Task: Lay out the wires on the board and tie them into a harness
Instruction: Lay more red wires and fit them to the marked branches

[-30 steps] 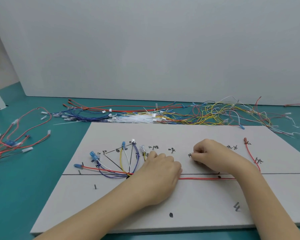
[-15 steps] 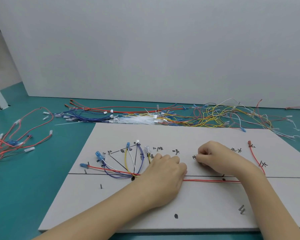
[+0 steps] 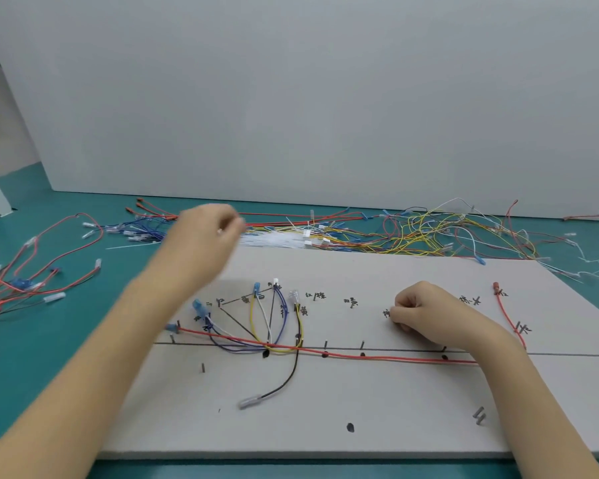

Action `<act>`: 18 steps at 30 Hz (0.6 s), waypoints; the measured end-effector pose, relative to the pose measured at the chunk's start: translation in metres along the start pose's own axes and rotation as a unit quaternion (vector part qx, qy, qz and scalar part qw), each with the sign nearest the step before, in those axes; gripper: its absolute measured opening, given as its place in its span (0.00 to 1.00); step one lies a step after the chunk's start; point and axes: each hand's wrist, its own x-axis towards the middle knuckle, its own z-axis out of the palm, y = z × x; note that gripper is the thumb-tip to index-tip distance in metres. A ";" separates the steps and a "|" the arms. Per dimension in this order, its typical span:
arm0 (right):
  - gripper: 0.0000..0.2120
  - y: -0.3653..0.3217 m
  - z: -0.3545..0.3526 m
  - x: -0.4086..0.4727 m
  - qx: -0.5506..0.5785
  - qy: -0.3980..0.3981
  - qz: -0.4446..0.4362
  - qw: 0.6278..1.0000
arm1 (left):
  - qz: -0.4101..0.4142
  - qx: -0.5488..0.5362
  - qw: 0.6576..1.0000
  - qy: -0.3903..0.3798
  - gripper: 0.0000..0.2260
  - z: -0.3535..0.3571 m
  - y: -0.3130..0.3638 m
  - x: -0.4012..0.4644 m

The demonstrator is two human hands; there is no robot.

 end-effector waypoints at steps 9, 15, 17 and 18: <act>0.17 0.001 -0.001 -0.001 0.013 -0.002 0.006 1.000 | -0.288 0.165 0.943 -0.033 0.16 -0.011 -0.115 0.023; 0.16 0.002 0.000 -0.002 0.024 -0.005 0.007 1.000 | -0.411 0.216 0.882 -0.078 0.21 -0.014 -0.155 0.019; 0.16 0.001 0.000 -0.002 0.024 -0.005 0.006 1.000 | -0.404 0.216 0.886 -0.076 0.19 -0.014 -0.160 0.020; 0.16 0.001 0.000 -0.002 0.023 -0.005 0.006 1.000 | -0.396 0.209 0.891 -0.068 0.18 -0.013 -0.161 0.020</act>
